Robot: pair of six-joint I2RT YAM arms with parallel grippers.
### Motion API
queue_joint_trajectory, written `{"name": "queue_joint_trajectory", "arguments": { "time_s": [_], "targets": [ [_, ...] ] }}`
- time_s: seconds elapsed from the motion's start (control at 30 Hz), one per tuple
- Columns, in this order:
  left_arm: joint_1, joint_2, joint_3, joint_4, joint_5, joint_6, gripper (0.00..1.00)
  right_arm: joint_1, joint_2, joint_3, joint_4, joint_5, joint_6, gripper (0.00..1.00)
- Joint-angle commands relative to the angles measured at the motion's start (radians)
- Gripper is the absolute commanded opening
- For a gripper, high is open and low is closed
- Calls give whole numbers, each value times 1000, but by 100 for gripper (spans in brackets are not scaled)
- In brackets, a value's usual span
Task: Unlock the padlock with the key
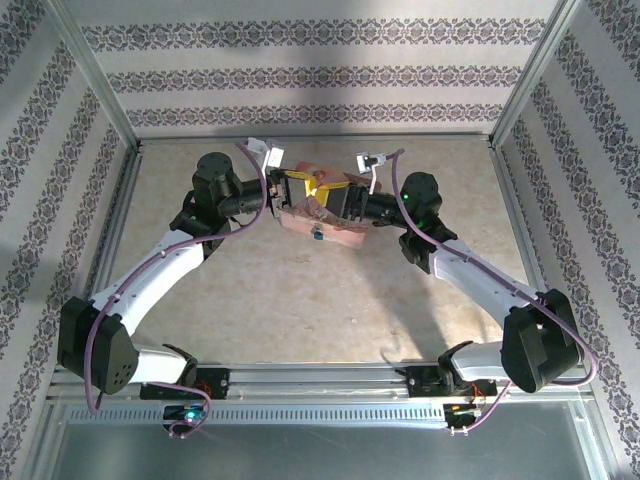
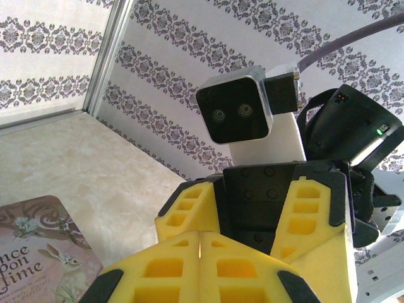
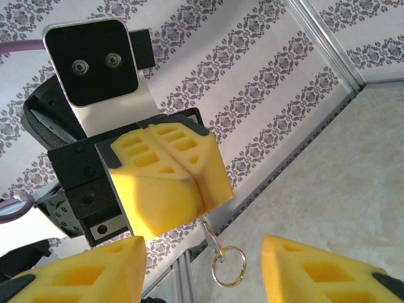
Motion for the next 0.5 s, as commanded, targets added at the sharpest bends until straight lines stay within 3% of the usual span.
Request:
{"name": "queue_joint_trajectory", "arguments": {
  "time_s": [0.0,0.47],
  "targets": [
    [3,5,28,27,18,10,0,13,10,28,52,-13,3,49],
    [3,7,35,8,13,20,0,29,26,27,52,-10,4,38]
  ]
}}
